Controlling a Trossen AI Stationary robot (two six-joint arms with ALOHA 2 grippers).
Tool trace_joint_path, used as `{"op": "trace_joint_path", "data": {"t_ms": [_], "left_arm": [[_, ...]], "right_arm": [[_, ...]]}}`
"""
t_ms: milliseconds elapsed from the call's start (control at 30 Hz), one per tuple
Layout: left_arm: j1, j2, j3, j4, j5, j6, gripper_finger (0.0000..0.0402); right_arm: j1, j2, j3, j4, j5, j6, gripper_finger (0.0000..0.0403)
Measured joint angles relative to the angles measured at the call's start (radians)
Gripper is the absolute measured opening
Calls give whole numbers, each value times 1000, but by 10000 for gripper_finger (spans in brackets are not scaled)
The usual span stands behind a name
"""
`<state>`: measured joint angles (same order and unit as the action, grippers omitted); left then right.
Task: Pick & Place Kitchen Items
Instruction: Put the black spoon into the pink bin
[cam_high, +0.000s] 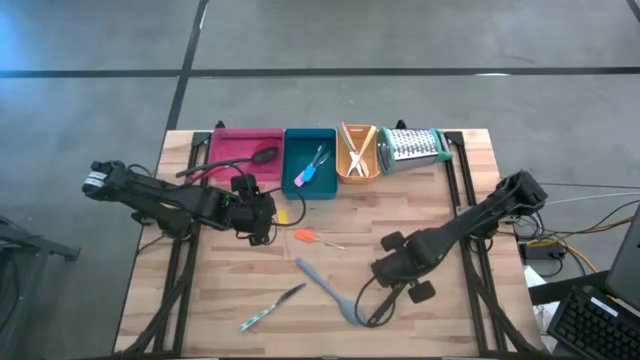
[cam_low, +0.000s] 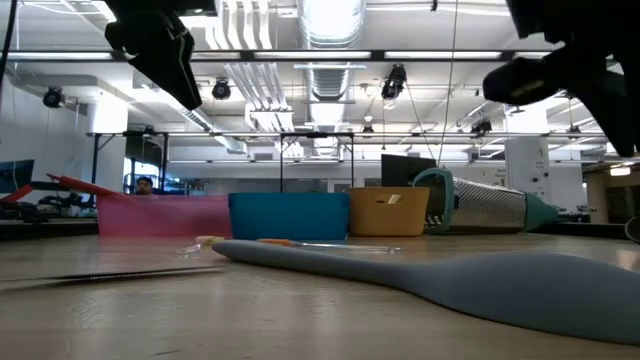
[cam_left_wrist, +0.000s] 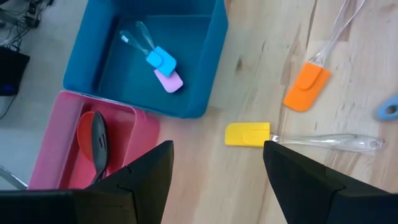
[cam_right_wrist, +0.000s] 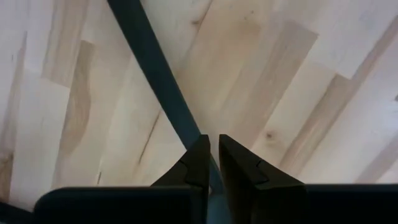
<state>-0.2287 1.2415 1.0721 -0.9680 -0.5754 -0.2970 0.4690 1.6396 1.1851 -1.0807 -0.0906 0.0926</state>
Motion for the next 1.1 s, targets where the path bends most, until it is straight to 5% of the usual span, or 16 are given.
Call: {"op": "trace_joint_path", "data": {"t_ms": [333,1100], "left_arm": [[0,-2,0,0,0,8,252],[0,-2,0,7,-20,13,252]], "right_arm": [[12,96,28,-8,-144,44,69],[29,95,-183,27,-50,-44,194]]}}
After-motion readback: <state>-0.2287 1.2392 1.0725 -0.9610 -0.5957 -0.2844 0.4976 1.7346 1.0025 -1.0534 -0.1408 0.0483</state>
